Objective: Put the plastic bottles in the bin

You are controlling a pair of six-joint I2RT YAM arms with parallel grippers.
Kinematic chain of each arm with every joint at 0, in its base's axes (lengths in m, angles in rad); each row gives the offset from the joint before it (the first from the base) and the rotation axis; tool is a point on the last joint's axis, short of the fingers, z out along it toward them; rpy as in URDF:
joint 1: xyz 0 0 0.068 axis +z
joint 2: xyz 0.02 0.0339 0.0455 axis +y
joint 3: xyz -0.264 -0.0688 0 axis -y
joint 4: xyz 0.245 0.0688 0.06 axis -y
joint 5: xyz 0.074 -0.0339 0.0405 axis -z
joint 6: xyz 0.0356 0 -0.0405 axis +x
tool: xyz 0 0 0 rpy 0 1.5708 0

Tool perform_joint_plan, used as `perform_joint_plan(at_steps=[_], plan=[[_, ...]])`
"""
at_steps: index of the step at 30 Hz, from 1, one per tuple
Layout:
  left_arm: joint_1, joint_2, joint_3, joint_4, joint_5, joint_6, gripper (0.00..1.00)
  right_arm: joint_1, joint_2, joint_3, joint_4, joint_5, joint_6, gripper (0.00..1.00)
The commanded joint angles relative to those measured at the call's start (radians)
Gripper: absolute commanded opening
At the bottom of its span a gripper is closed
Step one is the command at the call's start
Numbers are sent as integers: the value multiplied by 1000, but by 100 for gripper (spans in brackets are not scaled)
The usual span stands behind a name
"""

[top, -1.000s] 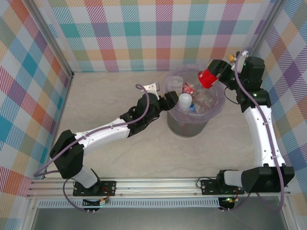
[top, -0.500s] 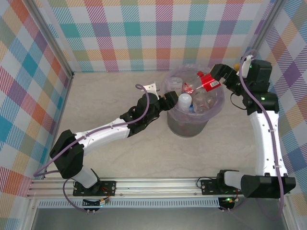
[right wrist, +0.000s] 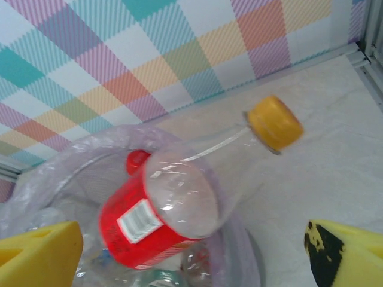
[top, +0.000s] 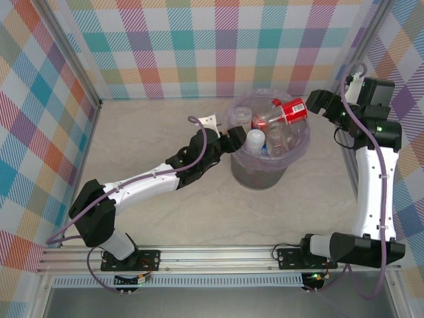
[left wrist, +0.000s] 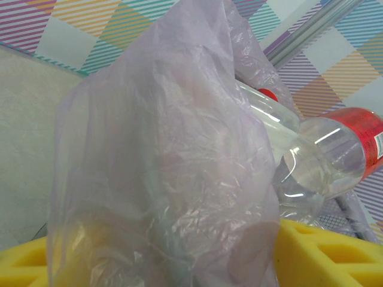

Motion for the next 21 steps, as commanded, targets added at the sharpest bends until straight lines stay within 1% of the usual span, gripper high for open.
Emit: perform_joint_plan(at_steps=[1,3,5,7,9,11,17,21], plan=[[-7,-15,10,-26,3,42,69,-12,36,66,-29,61,-71,95],[-7,-21,8,-26,5,45,69,-38,44,82,-17,64,-76,96],[-7,-22,7,-26,2,48,68,-86,56,94,21,-25,-41,98],[-8,-23,10,-35,-1,53,69,-106,97,137,20,-58,-23,99],[-8,-26,10,-39,1,55,69,-112,142,173,17,-91,-11,99],[-7,-31,9,-40,3,57,69,-112,166,171,51,-144,5,98],[-7,-48,4,-46,5,56,69,-111,229,189,124,-247,18,95],[-7,-68,-8,-47,-5,58,70,-105,249,180,129,-286,14,93]])
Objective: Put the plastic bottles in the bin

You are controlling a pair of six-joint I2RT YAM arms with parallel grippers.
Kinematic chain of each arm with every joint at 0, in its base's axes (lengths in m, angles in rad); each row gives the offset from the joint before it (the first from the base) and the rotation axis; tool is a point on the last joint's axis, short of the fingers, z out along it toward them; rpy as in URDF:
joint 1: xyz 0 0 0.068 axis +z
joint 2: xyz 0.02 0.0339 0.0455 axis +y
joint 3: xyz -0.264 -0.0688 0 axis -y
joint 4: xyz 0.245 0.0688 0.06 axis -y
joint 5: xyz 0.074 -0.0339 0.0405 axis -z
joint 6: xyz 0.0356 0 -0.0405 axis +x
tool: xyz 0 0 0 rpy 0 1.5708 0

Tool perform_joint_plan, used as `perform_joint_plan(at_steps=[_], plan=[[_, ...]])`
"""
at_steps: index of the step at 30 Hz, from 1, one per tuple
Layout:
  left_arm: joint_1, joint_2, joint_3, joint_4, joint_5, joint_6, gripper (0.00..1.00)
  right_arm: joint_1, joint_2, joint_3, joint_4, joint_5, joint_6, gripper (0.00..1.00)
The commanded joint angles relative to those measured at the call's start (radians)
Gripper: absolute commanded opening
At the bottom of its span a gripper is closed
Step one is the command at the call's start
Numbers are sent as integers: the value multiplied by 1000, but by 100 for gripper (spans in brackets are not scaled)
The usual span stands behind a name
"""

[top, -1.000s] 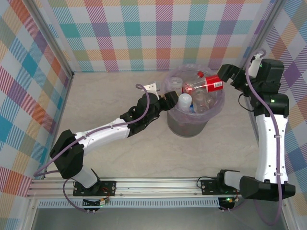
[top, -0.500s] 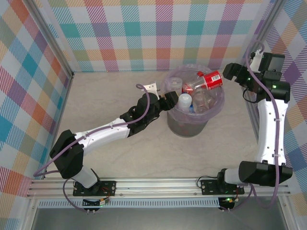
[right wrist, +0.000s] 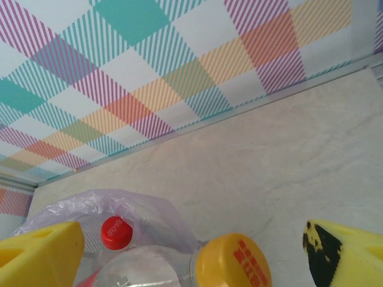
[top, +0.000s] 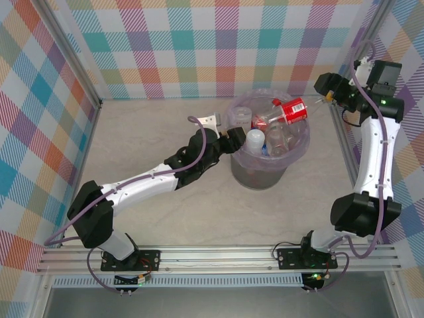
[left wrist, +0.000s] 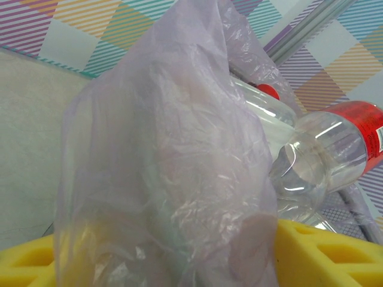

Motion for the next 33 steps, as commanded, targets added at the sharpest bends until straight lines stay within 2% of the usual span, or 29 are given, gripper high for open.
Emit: perform_joint_plan(at_steps=[1,7,15,26,33], plan=[[-8,-52,-10,-13,-7,30,70,13,-10,7,54,-77,6,93],[-7,-49,-7,-6,12,27,70,53,-26,-55,55,-82,-45,92],[-17,-43,21,-29,34,32,76,107,-83,-148,58,-67,-65,92],[-24,-201,-55,-52,-46,60,93,164,-147,-234,85,-54,-50,92],[-26,-250,-80,-58,-64,75,96,182,-166,-239,80,-25,-52,92]])
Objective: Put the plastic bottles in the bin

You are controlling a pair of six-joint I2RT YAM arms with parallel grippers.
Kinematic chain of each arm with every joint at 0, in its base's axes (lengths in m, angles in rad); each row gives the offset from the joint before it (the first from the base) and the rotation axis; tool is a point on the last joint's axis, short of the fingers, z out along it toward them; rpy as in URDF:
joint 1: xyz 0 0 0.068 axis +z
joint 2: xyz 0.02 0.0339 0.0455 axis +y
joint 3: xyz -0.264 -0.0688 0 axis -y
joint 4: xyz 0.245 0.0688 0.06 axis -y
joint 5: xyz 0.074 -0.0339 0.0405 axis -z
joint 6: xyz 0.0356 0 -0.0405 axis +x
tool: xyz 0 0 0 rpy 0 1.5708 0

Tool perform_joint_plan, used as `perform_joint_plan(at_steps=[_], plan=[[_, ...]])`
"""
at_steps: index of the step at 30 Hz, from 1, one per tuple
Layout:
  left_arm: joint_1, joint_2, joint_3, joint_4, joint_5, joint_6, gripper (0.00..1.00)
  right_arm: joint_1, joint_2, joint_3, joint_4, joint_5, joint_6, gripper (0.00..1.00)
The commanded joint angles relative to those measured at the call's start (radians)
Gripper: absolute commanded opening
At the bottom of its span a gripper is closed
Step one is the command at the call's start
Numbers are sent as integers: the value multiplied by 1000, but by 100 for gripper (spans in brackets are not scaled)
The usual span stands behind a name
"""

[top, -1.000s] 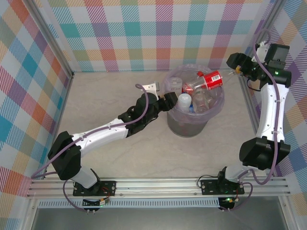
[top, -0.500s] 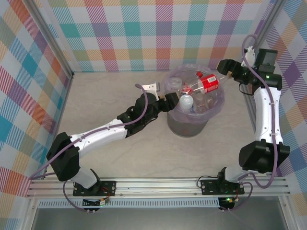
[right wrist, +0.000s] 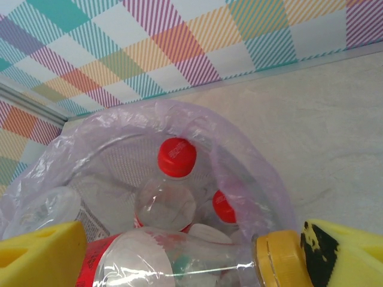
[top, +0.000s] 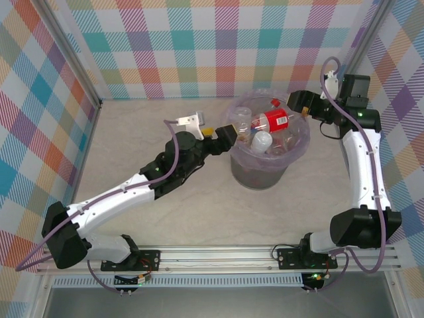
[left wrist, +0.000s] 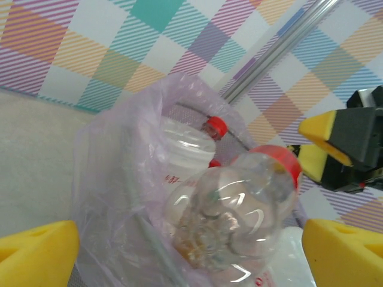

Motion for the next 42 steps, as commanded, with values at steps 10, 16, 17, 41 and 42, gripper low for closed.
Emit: perform_joint_plan(at_steps=[10,16,17,41,42], plan=[[13,-69,-40,-32,-6,29,100,-178,-26,133,-138,-68,59,98],[64,-246,-102,-173,-49,63,100,-189,-62,-33,-60,-274,124,100],[79,-275,-104,-234,-43,73,100,-190,-69,-61,-40,-278,124,99],[500,-417,-113,-740,207,173,100,-102,-79,-318,233,-399,183,99],[505,-417,-115,-743,203,177,100,-99,-79,-326,244,-403,189,99]])
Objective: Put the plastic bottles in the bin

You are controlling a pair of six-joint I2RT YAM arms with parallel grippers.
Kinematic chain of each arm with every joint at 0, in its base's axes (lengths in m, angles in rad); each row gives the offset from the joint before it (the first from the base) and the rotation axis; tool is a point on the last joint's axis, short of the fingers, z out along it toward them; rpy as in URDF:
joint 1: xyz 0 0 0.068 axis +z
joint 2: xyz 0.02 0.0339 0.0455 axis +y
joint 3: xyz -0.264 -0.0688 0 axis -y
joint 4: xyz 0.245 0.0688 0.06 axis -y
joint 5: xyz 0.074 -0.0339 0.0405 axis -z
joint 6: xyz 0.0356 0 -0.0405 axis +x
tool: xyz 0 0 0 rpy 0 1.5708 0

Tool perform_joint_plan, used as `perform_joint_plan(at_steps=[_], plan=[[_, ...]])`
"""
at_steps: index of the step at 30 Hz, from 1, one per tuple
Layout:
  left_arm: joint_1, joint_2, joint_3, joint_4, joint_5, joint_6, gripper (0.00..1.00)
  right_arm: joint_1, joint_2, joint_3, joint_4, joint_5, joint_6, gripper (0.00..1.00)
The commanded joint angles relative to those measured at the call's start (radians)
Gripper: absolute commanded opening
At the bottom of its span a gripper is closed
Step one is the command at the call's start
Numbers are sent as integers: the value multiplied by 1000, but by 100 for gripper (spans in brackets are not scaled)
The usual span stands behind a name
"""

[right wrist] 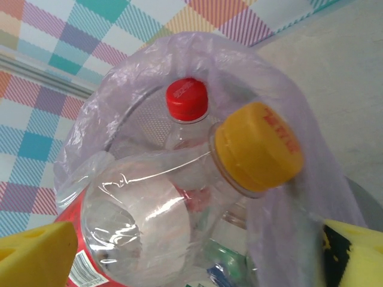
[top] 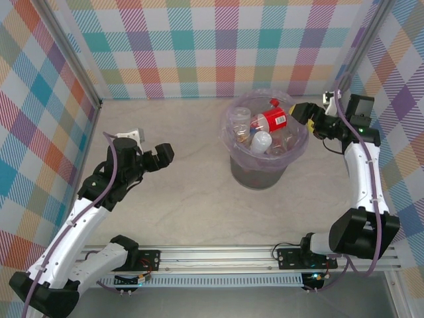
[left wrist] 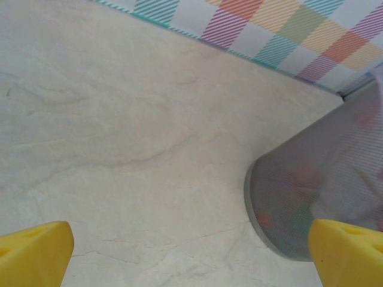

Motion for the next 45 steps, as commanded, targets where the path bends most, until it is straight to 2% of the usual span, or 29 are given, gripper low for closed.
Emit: perform_joint_plan(at_steps=[1,10,17,21,28,33,35,40,45], plan=[[22,1,-12,10,3,26,100,23,-2,-34,67,-63,33,99],[113,28,-15,-7,-6,72,100,147,-17,-98,153,-49,87,99],[182,59,-58,40,-16,87,100,296,-15,-114,231,13,151,99],[219,75,-99,90,-15,101,100,360,9,-70,215,63,141,99],[237,76,-165,167,-146,165,100,331,-7,59,27,220,26,99],[261,112,-248,321,-235,199,100,206,-68,71,-25,216,0,99],[278,129,-294,403,-270,205,100,155,-101,57,-53,272,-28,99],[305,193,-416,623,-276,233,100,84,-197,-117,-6,582,-50,99],[312,307,-497,849,-274,279,100,79,-225,-408,250,770,-92,99]])
